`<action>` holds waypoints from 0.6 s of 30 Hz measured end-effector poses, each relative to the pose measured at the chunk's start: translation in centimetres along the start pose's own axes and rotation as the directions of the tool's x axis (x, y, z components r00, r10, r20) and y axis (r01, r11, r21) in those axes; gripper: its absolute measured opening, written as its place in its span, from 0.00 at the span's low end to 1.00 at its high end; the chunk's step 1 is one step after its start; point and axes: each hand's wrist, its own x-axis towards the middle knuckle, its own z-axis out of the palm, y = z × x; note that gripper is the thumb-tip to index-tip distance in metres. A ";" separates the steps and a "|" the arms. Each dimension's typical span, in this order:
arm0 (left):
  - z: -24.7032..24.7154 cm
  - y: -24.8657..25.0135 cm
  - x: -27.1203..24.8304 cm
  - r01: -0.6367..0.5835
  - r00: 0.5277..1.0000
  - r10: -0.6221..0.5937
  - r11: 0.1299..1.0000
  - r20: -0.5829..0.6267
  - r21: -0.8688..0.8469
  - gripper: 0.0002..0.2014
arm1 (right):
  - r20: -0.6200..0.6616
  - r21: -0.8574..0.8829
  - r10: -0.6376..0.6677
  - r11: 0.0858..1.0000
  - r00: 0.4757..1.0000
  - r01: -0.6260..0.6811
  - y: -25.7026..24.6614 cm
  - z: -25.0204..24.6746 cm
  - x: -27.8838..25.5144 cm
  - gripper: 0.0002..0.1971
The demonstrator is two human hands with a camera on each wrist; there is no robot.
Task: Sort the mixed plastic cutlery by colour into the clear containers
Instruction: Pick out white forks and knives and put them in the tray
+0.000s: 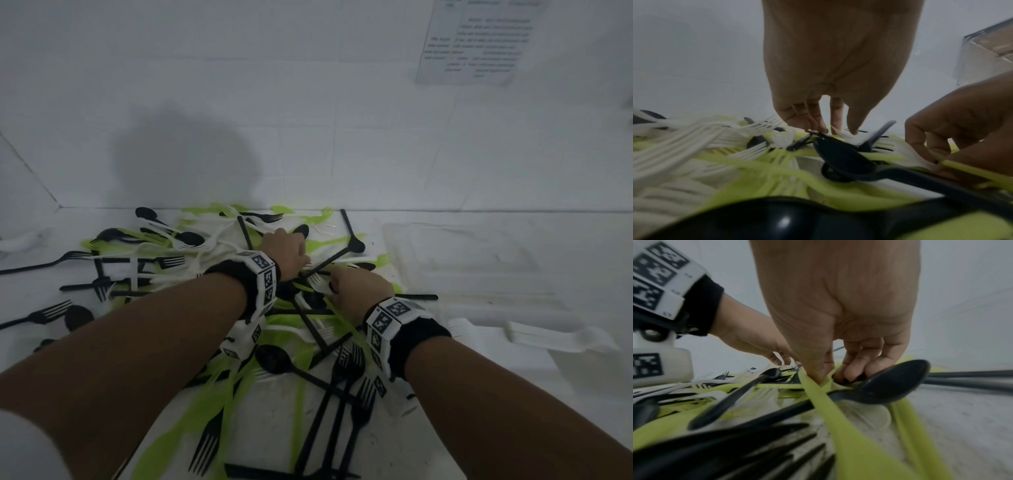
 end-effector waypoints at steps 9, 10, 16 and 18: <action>0.4 -1.3 -0.3 -0.069 0.998 0.068 0.997 -0.019 -0.031 0.11 | 0.042 -0.001 -0.004 1.000 0.999 0.004 -0.1 -0.7 0.0 0.08; 0.1 -1.4 -0.4 -0.073 0.996 0.066 0.991 -0.066 -0.114 0.09 | 0.045 0.001 -0.002 1.000 0.999 0.002 0.0 -0.8 0.0 0.08; -4.1 -2.7 -2.6 -0.133 0.930 -0.140 0.735 -0.340 -0.665 0.08 | 0.084 -0.022 -0.009 1.000 0.996 0.011 0.1 -1.1 0.2 0.09; -5.5 -3.9 -3.9 -0.182 0.898 -0.221 0.600 -0.380 -0.779 0.08 | 0.087 -0.031 0.006 1.000 0.996 -0.003 -0.3 -1.1 0.0 0.11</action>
